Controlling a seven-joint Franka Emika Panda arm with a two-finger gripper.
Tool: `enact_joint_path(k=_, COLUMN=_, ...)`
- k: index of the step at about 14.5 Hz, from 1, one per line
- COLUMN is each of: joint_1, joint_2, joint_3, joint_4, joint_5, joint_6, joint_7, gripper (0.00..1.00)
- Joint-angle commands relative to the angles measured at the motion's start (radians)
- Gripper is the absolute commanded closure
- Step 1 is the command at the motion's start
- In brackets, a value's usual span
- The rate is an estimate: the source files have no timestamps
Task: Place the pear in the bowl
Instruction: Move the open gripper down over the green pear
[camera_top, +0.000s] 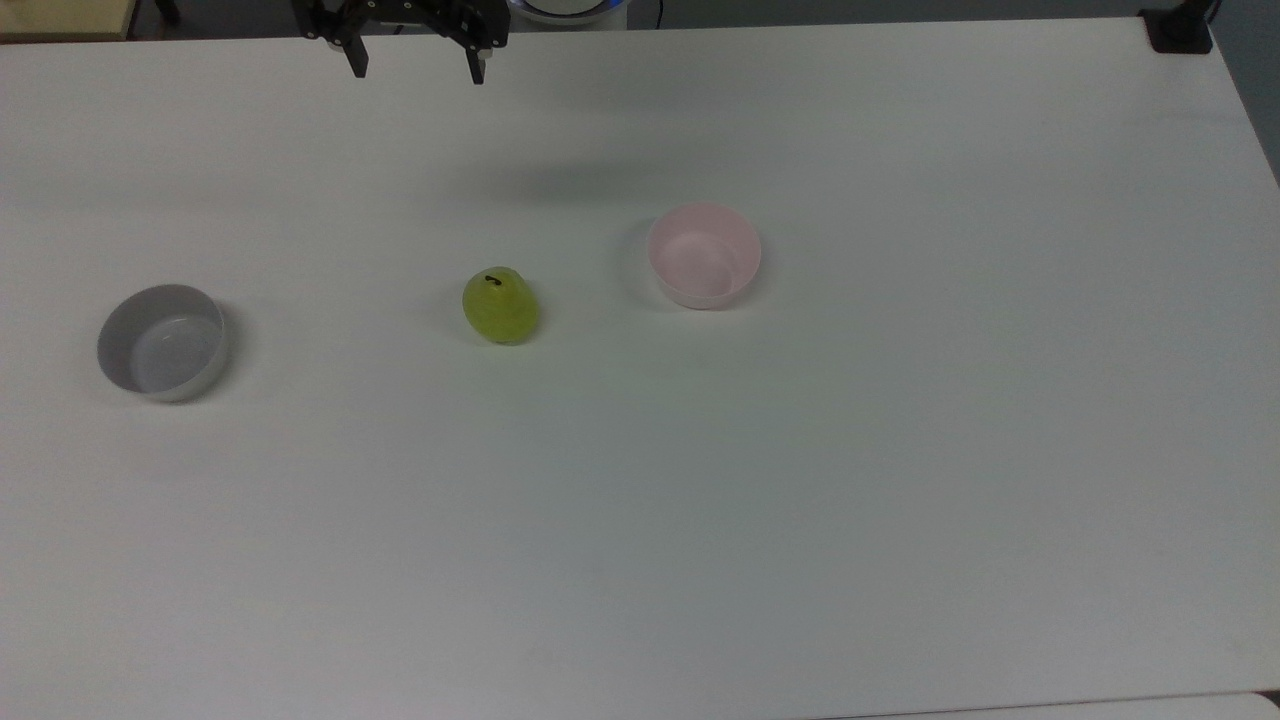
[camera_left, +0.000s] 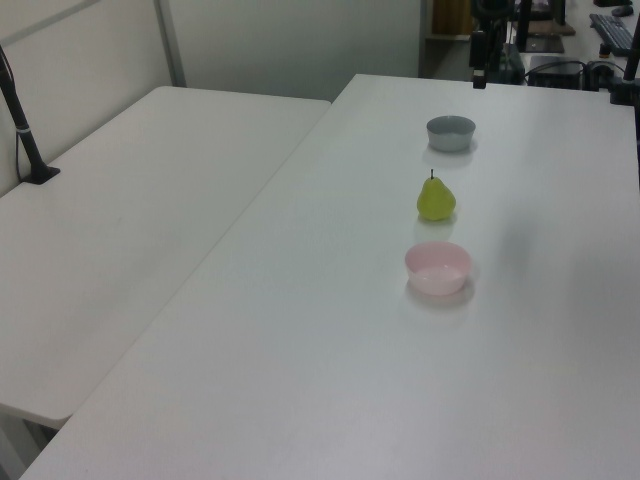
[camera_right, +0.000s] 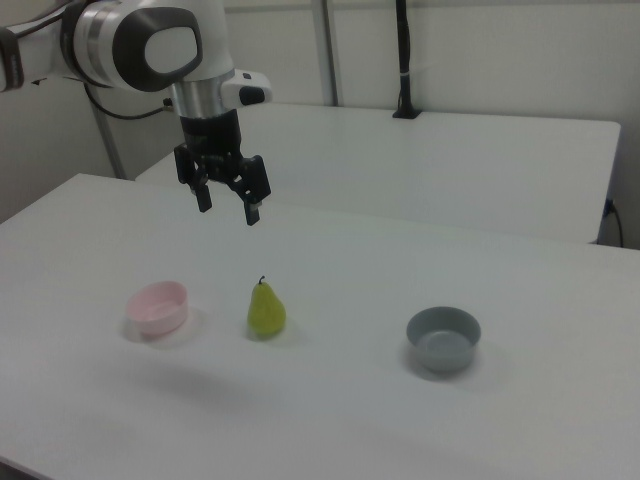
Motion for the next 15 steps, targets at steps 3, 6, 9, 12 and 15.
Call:
enact_joint_path(k=3, joint_1=-0.029, joint_2=-0.010, joint_3=-0.010, joint_4=0.019, joint_5=0.000, joint_6=-0.011, joint_7=0.002, gripper=0.00)
enact_joint_path(k=6, joint_1=-0.050, joint_2=-0.011, joint_3=-0.011, joint_4=0.019, joint_5=-0.001, joint_6=-0.009, joint_7=-0.001, gripper=0.00)
enact_joint_path(k=9, joint_1=-0.061, joint_2=-0.007, joint_3=-0.008, joint_4=0.036, joint_5=0.000, joint_6=-0.009, joint_7=-0.001, gripper=0.00)
enact_joint_path(k=12, joint_1=-0.066, joint_2=0.009, joint_3=0.002, joint_4=0.037, joint_5=0.000, joint_6=-0.009, joint_7=-0.027, gripper=0.00)
enact_joint_path(k=15, joint_1=-0.044, joint_2=0.032, joint_3=0.002, joint_4=0.039, joint_5=0.000, joint_6=0.004, joint_7=-0.029, gripper=0.00)
